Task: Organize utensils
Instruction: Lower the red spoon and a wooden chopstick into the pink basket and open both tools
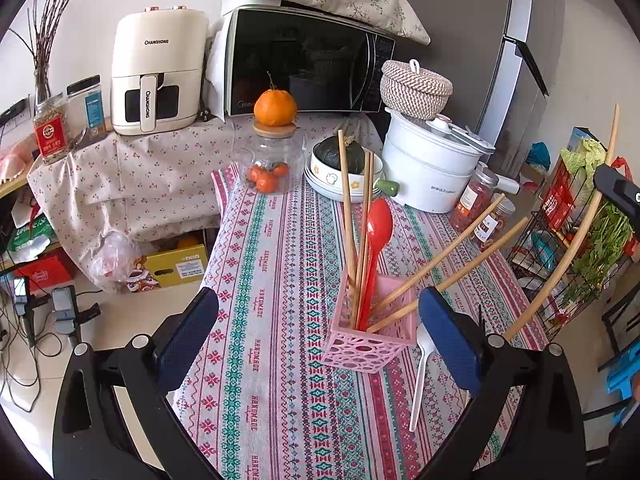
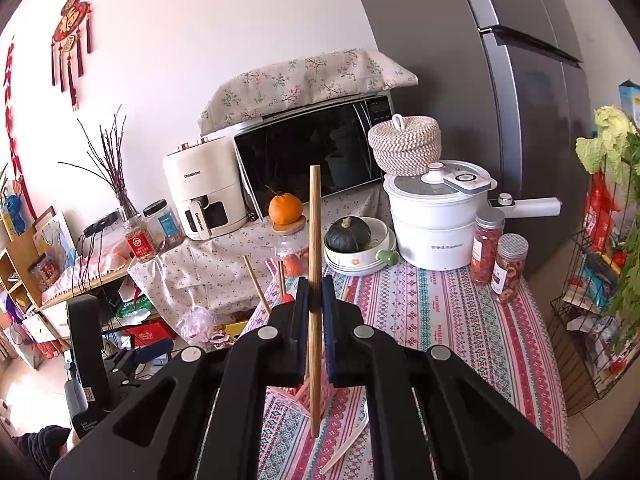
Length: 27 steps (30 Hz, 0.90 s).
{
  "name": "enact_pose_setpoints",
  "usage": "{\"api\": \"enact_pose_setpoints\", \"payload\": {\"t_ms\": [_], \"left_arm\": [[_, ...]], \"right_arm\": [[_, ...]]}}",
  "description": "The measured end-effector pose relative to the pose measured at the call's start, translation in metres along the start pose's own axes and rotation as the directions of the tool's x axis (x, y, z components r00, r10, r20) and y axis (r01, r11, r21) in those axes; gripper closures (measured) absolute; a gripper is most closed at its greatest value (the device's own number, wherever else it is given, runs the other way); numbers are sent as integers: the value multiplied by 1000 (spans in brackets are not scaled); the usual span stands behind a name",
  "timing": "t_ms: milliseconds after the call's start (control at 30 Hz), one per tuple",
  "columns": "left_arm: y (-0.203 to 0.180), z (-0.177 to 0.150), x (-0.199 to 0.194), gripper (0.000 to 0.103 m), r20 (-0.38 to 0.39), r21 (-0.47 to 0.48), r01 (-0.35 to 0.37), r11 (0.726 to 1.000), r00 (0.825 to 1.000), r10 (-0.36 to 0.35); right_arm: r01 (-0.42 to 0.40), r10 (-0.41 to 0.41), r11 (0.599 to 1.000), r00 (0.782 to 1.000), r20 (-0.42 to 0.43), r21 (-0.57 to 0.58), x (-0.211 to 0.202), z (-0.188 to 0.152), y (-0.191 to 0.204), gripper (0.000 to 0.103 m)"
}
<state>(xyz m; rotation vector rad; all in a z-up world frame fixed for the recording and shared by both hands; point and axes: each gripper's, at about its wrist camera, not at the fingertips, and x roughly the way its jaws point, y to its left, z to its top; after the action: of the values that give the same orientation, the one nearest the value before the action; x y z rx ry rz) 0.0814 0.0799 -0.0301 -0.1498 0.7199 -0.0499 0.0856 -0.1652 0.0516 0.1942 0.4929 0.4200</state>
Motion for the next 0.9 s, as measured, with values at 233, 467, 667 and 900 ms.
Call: {"api": "enact_pose_setpoints", "payload": {"t_ms": [233, 467, 667, 900], "left_arm": [[18, -11, 16, 7, -128, -14, -19, 1000, 992, 18], [27, -15, 23, 7, -171, -11, -32, 999, 985, 30], [24, -15, 24, 7, -177, 3, -33, 999, 984, 33], [18, -17, 26, 7, -186, 17, -28, 999, 982, 31]], "right_arm": [[-27, 29, 999, 997, 75, -23, 21, 6, 28, 96], [8, -3, 998, 995, 100, -57, 58, -4, 40, 96], [41, -35, 994, 997, 63, -101, 82, -21, 44, 96], [18, -16, 996, 1000, 27, -83, 79, -25, 36, 82]]}}
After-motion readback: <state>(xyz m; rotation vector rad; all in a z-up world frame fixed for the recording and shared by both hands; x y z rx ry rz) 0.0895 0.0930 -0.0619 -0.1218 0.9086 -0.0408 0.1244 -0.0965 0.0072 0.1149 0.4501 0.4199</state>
